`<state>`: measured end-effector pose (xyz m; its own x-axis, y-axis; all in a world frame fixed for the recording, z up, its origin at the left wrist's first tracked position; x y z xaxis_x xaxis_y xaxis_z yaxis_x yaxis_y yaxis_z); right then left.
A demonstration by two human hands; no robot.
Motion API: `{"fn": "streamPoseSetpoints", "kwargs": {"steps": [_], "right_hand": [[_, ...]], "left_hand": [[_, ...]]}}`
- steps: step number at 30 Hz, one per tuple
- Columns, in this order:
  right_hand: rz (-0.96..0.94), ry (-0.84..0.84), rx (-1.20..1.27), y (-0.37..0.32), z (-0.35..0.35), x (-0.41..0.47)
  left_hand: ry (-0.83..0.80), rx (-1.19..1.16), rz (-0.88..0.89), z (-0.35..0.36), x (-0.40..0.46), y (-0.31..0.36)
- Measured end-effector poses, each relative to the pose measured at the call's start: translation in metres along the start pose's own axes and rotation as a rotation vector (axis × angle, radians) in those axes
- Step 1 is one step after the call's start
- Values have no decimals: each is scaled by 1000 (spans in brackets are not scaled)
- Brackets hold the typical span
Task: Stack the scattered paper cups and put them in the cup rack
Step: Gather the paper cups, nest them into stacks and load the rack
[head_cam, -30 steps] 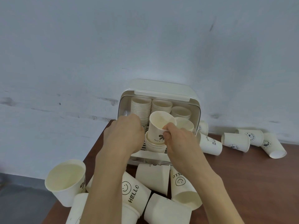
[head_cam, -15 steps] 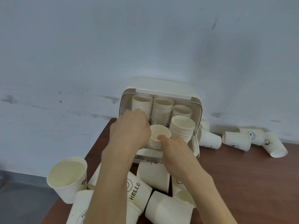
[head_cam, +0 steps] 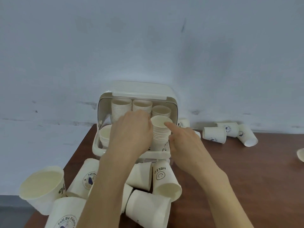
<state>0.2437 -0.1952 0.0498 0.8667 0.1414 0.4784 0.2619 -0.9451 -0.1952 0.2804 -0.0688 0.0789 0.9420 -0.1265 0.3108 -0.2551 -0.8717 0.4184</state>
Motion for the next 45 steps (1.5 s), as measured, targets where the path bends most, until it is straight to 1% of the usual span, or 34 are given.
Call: {"fn": "streamPoseSetpoints", "kwargs": {"steps": [5, 9, 13, 19, 23, 25, 29, 32, 36, 40, 45], "right_hand": [[51, 61, -24, 33, -29, -4], [84, 50, -33, 58, -36, -17], [148, 41, -66, 99, -50, -36], [370, 64, -83, 180, -83, -62], [440, 68, -132, 216, -92, -83], [463, 53, -128, 225, -95, -89], [490, 82, -101, 230, -105, -96], [481, 84, -89, 226, -105, -95], [452, 78, -85, 217, -104, -89], [471, 74, -62, 217, -104, -87], [454, 85, -45, 216, -108, -86]], "left_hand": [[-2, 34, 49, 14, -4, 21], [6, -6, 66, 18, -7, 32], [-7, -33, 84, 32, -11, 46], [-55, 4, 109, 59, -21, 63], [-73, -33, 107, 75, -25, 76], [-103, -90, 90, 90, -24, 84], [-237, -116, 63, 137, -18, 108], [-334, -102, 12, 165, -13, 124], [-414, -143, -133, 194, 3, 127], [-376, -167, -300, 209, 17, 116], [-293, -202, -405, 218, 30, 111]]}}
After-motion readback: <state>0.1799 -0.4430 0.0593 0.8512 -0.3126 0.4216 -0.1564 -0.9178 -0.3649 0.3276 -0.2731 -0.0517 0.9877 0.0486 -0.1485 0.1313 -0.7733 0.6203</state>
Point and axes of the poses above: each hand's wrist, its own x-axis towards the middle knuckle, its own z-axis out of the palm, y = z × x, the point moved 9 cm from there along x, towards the middle knuckle, and after that the axes turned 8 degrees about -z, right-handed, at the moved point
